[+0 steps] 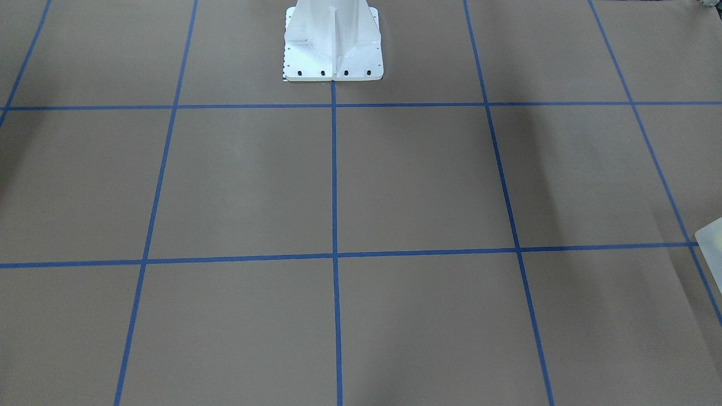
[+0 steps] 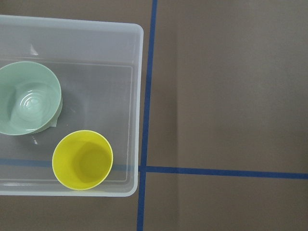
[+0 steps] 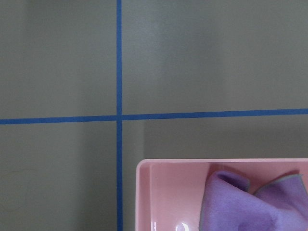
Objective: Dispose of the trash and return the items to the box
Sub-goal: 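Lower the cloth into the pink tray and open the right gripper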
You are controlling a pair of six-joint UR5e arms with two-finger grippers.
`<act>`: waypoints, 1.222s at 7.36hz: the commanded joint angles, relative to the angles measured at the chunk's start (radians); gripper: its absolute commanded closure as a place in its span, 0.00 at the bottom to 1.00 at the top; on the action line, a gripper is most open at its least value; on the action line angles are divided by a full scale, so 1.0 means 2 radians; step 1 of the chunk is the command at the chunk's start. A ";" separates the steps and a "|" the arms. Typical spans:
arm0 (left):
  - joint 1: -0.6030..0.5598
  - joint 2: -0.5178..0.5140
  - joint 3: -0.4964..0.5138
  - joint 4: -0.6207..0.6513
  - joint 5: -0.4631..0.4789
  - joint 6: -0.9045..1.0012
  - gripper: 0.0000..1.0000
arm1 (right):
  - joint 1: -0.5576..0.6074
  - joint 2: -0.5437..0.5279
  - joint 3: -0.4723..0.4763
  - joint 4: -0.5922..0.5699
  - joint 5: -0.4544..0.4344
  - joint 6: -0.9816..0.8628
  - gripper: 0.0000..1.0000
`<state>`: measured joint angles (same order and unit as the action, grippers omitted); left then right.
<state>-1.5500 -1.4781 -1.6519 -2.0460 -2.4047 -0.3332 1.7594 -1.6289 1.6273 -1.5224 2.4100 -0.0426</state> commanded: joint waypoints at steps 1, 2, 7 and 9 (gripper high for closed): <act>-0.003 0.036 -0.050 0.040 0.002 0.012 0.01 | -0.030 0.001 0.013 0.003 0.018 0.038 0.00; -0.010 0.036 -0.058 0.076 0.017 0.075 0.01 | -0.040 0.001 0.013 0.000 0.015 0.038 0.00; -0.023 0.027 -0.088 0.187 0.076 0.148 0.01 | -0.046 -0.015 0.015 -0.002 -0.002 0.037 0.00; -0.023 0.027 -0.081 0.187 0.076 0.149 0.01 | -0.047 -0.015 0.013 -0.003 -0.007 0.037 0.00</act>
<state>-1.5968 -1.4252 -1.8231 -1.6722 -2.2518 -0.0364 1.6669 -1.6571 1.6548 -1.5266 2.4039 0.0319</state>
